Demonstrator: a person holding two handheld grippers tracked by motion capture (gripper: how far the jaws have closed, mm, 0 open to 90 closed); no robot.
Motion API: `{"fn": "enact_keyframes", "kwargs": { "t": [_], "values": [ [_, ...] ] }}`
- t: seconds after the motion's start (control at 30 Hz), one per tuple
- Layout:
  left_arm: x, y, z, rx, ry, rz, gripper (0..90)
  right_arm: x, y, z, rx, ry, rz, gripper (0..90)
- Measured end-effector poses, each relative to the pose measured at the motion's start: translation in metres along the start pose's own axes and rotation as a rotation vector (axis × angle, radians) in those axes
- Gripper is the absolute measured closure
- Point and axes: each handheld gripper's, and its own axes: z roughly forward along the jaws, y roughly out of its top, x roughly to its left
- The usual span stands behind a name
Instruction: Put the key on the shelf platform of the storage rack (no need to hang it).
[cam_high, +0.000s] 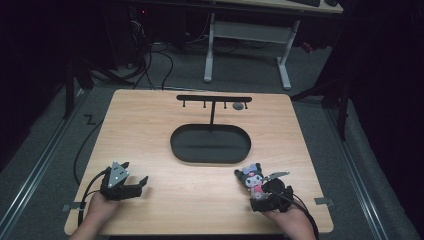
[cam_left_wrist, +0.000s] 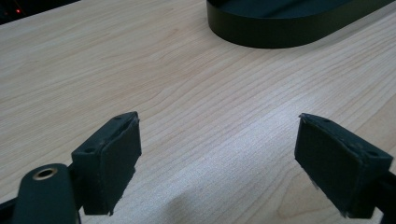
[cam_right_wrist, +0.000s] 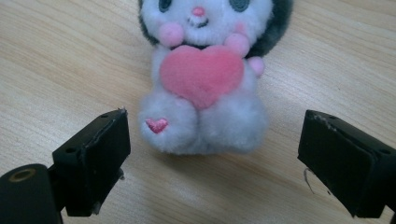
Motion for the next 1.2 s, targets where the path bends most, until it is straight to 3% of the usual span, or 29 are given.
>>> {"fn": "enact_keyframes", "kwargs": {
  "t": [0.37, 0.6, 0.9, 0.97, 1.2],
  "values": [
    [0.000, 0.000, 0.000, 0.005, -0.001, 0.001, 15.4, 0.001, 0.018, -0.003, 0.121, 0.025, -0.023, 14.6],
    [0.000, 0.000, 0.000, 0.003, 0.001, 0.002, 15.4, 0.003, 0.031, -0.003, 0.200, 0.007, -0.056, 15.5],
    [0.000, 0.000, 0.000, 0.003, -0.001, 0.002, 15.4, 0.006, 0.041, 0.002, 0.245, 0.026, -0.053, 17.3],
    [0.000, 0.000, 0.000, 0.002, 0.000, 0.001, 15.4, 0.007, 0.043, 0.003, 0.261, 0.019, -0.069, 18.9],
    [0.000, 0.000, 0.000, 0.000, -0.002, 0.001, 15.4, 0.009, 0.050, 0.008, 0.299, 0.030, -0.057, 26.8]
  ]
}}
